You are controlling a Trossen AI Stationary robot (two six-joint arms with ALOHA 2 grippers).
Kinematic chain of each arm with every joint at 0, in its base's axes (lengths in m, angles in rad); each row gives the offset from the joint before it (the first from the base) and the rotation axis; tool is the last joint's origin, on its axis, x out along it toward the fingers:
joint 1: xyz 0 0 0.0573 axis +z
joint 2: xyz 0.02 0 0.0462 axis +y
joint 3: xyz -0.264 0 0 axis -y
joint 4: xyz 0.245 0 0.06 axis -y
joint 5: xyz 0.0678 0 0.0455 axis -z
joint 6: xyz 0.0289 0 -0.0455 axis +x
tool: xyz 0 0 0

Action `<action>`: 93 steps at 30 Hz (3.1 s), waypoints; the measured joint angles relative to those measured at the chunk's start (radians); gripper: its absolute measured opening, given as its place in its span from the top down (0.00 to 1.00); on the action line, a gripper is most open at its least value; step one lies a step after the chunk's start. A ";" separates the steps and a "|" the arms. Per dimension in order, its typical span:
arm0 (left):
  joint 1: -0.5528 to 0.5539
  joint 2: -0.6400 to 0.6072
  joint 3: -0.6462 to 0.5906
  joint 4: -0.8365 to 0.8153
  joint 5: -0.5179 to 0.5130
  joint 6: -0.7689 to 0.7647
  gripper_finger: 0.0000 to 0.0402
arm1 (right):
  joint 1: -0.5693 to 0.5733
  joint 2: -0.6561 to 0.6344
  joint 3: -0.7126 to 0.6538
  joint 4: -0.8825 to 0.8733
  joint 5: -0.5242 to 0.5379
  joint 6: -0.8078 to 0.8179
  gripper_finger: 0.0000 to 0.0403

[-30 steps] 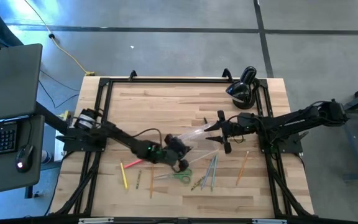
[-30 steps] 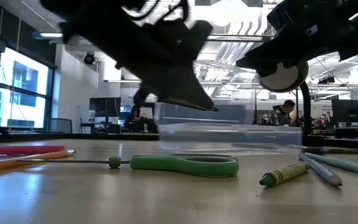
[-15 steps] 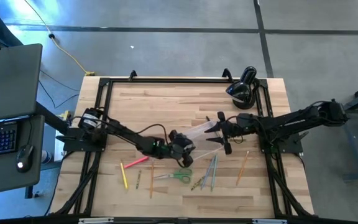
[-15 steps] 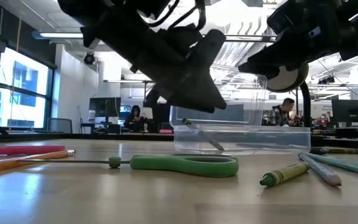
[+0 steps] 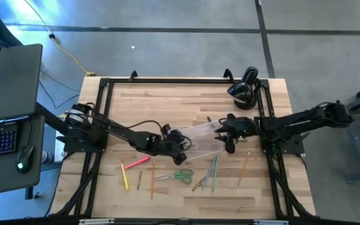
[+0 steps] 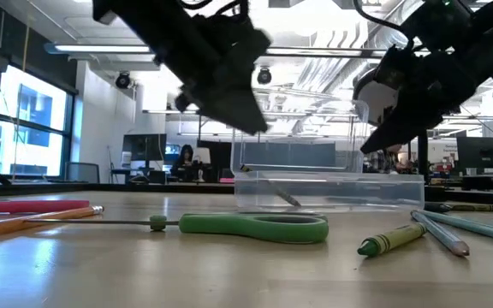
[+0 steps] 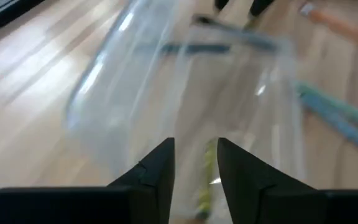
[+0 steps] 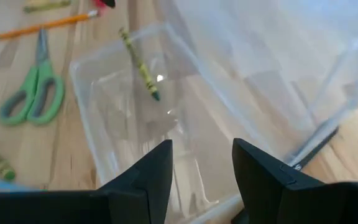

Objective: Pick & place school supplies into a supply box
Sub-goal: Adjust the supply box

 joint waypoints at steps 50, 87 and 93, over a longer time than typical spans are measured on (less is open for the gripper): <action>0.032 -0.109 0.031 -0.317 -0.141 -0.053 0.95 | 0.009 0.195 0.000 0.503 0.192 -0.154 0.64; -0.005 -0.129 0.090 -0.311 0.146 -0.147 0.90 | -0.006 0.563 0.335 0.588 0.081 -0.352 0.64; -0.046 -0.150 0.090 -0.329 0.168 -0.075 0.92 | 0.029 0.473 0.335 0.500 0.078 -0.390 0.64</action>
